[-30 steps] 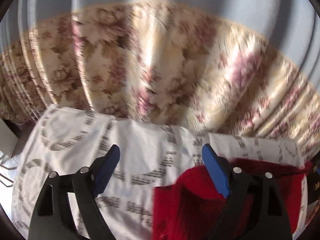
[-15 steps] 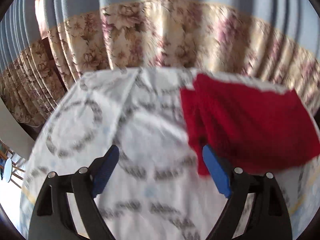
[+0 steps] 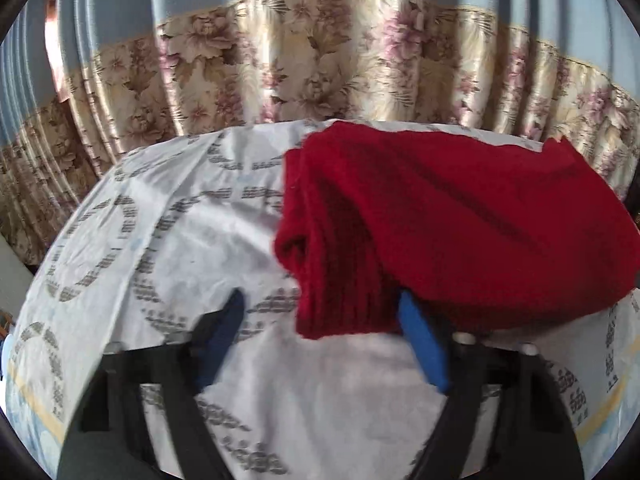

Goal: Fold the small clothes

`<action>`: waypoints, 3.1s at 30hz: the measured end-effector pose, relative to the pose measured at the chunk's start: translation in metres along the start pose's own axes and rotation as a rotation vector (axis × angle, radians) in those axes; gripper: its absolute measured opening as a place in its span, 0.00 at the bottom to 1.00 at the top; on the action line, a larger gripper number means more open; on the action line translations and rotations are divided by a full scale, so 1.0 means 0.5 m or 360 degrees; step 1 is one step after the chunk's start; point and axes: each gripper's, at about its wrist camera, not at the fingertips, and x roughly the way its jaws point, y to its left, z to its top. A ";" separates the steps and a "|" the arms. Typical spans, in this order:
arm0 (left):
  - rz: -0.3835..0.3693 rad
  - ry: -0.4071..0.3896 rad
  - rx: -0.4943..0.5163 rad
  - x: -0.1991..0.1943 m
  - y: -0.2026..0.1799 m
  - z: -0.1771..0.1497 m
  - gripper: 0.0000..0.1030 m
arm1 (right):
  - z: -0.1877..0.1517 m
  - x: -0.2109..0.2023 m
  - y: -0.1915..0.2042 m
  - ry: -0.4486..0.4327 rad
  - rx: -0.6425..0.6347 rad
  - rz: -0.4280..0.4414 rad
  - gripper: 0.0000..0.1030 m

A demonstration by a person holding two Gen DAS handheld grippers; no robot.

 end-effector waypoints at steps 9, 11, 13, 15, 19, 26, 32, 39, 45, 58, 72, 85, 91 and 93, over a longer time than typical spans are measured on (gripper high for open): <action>-0.0014 0.0002 0.0047 0.004 0.000 0.014 0.15 | 0.020 -0.020 0.007 -0.0061 -0.0042 -0.0020 0.11; 0.0046 -0.0006 0.0107 -0.006 0.003 0.012 0.14 | 0.024 -0.032 -0.007 -0.0084 -0.0029 -0.0066 0.10; 0.0062 -0.0022 0.0128 -0.024 0.008 0.012 0.13 | 0.028 -0.045 -0.020 -0.0108 -0.0010 -0.0122 0.10; 0.0050 -0.0044 0.0131 -0.050 0.022 0.012 0.13 | 0.028 -0.060 -0.025 -0.0126 0.0005 -0.0145 0.10; -0.0011 0.0004 0.0092 -0.062 0.046 -0.002 0.13 | 0.025 -0.078 -0.028 -0.0140 0.0041 -0.0176 0.09; -0.0169 0.0055 0.0102 -0.034 0.074 -0.038 0.15 | -0.001 -0.039 -0.054 -0.0036 0.0116 -0.0294 0.09; -0.0159 -0.0002 0.0176 -0.078 0.083 -0.028 0.48 | -0.015 -0.046 -0.045 -0.0011 0.0128 -0.0259 0.31; -0.0032 -0.0108 -0.0055 -0.140 0.121 0.032 0.74 | 0.035 -0.139 -0.092 -0.0154 0.0204 -0.0312 0.57; -0.0059 -0.0182 -0.0095 -0.139 0.077 0.142 0.82 | 0.134 -0.135 -0.060 -0.0226 0.0115 -0.0197 0.70; -0.0105 0.0194 0.0048 0.173 -0.098 0.319 0.82 | 0.355 0.175 0.053 0.0075 -0.0059 -0.0081 0.69; 0.0002 0.0129 -0.0133 0.254 -0.038 0.323 0.09 | 0.376 0.272 0.057 0.0081 -0.0112 -0.0143 0.07; 0.0058 0.0168 -0.0065 0.210 -0.020 0.320 0.83 | 0.378 0.255 -0.008 0.0124 0.0034 -0.0227 0.76; -0.0079 0.0054 0.0002 0.066 -0.029 0.265 0.91 | 0.311 0.111 -0.073 0.0024 0.0022 -0.0261 0.84; -0.0093 0.0001 0.0018 0.025 -0.042 0.231 0.91 | 0.269 0.094 -0.093 0.0053 0.0038 -0.0259 0.84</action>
